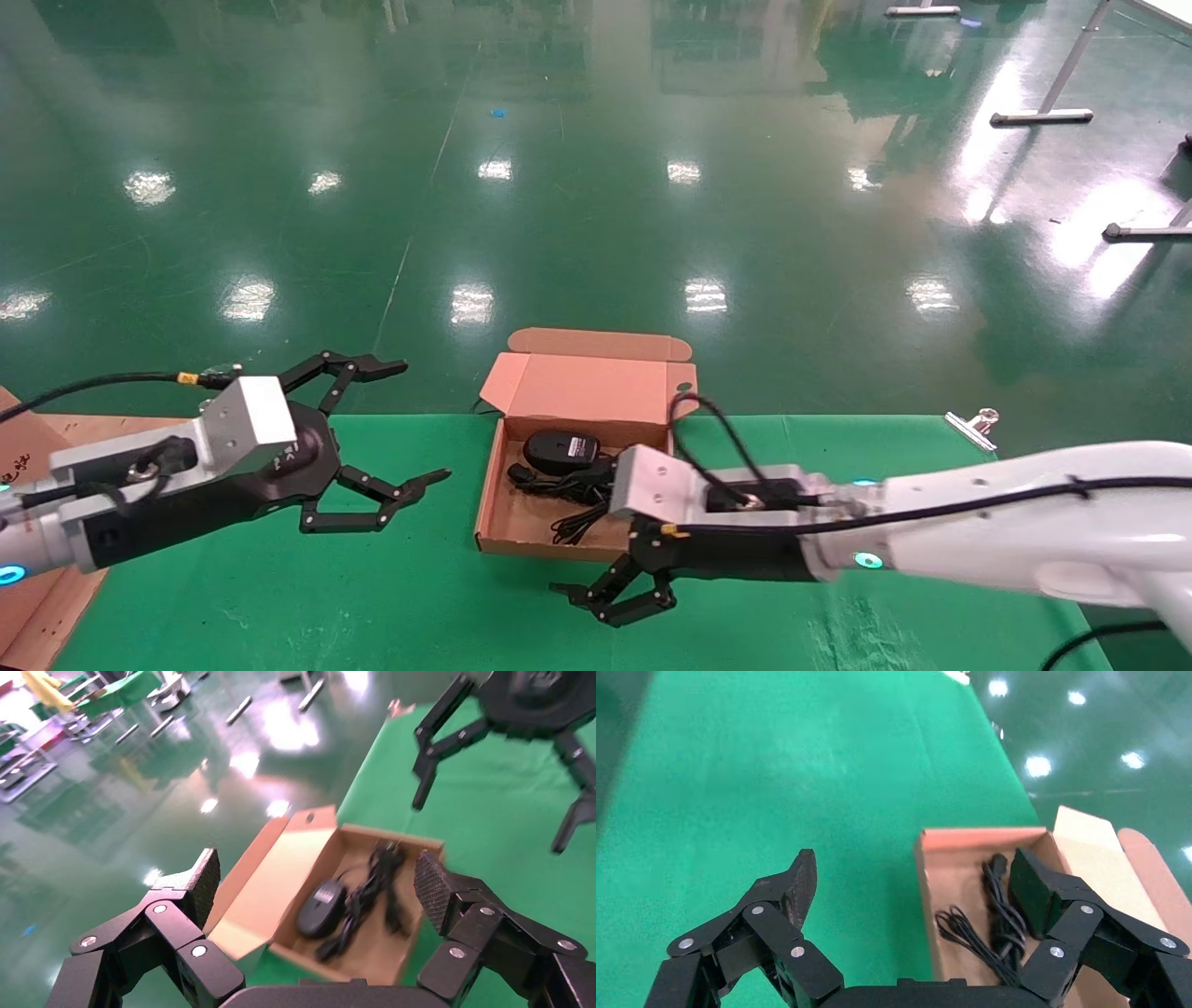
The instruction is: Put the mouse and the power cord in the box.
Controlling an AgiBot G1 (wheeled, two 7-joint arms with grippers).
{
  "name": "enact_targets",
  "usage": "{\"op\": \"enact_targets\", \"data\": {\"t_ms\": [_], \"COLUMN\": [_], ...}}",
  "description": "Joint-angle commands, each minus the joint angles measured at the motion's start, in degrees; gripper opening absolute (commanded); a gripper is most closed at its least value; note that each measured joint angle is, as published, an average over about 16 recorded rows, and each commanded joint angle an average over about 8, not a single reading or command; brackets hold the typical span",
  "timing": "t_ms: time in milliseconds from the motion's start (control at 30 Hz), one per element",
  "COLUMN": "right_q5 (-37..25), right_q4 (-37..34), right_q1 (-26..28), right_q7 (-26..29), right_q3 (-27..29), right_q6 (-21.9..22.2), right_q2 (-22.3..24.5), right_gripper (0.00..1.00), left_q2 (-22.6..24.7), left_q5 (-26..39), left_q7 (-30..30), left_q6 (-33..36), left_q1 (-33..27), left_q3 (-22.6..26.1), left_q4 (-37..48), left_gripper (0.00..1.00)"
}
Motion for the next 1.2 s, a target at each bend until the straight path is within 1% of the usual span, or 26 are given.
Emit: {"op": "enact_targets", "data": {"t_ms": [33, 1000, 1200], "right_q5": [1.28, 19.93, 22.77], "right_q4": [1.32, 20.49, 23.38], "right_q1": [-1.16, -18.04, -20.58], "right_q7": [0.90, 14.06, 15.88], "right_q3": [2.17, 33.79, 38.61], "right_q6": [-1.55, -24.16, -27.58], "right_q2": [1.44, 22.49, 25.65], "right_gripper": [1.00, 1.00, 1.00], "left_q2": [-0.34, -5.23, -5.95], "left_q5": [-0.57, -8.93, -10.18], "left_q7": [-1.91, -29.82, -33.72], "left_q6": [1.34, 20.82, 23.77], "left_q1": [0.31, 4.87, 5.54], "left_q3": [-0.73, -11.34, -12.93], "left_q4": [-1.07, -16.68, -19.03], "left_gripper": [1.00, 1.00, 1.00]}}
